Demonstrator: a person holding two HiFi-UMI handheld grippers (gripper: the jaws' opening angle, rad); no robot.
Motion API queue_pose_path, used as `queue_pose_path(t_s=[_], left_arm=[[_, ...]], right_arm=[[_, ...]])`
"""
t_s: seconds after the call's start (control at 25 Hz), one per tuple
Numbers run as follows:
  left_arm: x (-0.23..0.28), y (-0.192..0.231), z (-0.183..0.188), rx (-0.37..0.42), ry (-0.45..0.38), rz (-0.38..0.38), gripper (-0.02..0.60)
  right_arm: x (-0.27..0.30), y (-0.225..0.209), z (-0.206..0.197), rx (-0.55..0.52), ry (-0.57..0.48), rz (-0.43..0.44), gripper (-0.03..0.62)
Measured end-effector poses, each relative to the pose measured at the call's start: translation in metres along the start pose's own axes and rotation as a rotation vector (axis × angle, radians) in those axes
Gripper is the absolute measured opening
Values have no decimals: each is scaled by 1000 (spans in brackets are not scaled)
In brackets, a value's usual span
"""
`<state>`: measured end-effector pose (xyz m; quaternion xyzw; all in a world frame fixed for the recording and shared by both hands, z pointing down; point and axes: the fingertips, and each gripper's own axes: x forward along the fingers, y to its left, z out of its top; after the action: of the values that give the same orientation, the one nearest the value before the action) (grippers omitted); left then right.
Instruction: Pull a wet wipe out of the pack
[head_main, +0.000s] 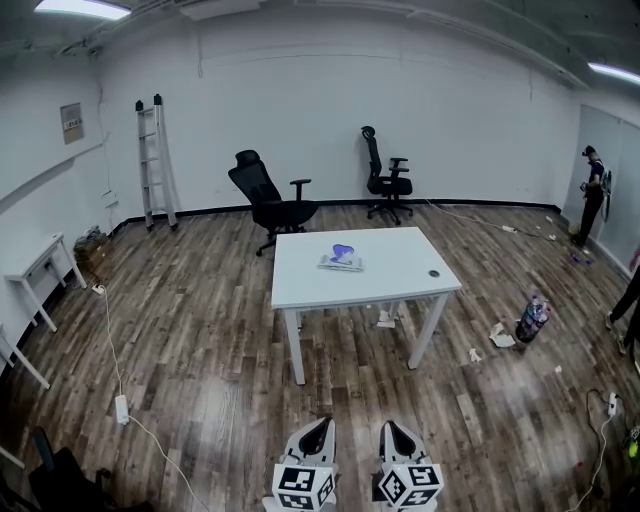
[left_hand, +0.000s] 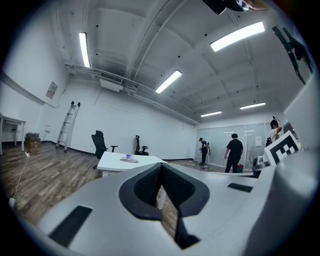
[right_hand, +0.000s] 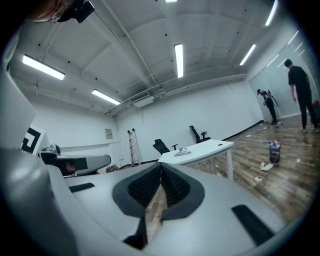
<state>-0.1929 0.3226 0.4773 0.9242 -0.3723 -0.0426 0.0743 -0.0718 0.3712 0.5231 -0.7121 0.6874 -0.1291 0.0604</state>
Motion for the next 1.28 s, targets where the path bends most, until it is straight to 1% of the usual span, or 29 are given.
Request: queue_pose_path(t_s=[0.2,0.6,0.8,1.0,1.12,1.28], left_arm=[[28,15,10,0,-11,1,-2],[78,47,15,-12,-9,4,-2],[100,70,19,-15,-19,11,-2],[121,87,24,-12,-31,-20,-2],[130,94,24,-3,-26,-27,-2],[140,101,19,-18,-22,-34,-2]], right_arm=[[32,-2,13,-8,0,11,9],[92,-15,23,-7,6,3,9],[125,-17,28,-8,0,2,9],[154,-17,32,-3,-15,-5,9],[165,-18,32,0,-12,-14,9],[174,-21,28,1,-5,-14,9]])
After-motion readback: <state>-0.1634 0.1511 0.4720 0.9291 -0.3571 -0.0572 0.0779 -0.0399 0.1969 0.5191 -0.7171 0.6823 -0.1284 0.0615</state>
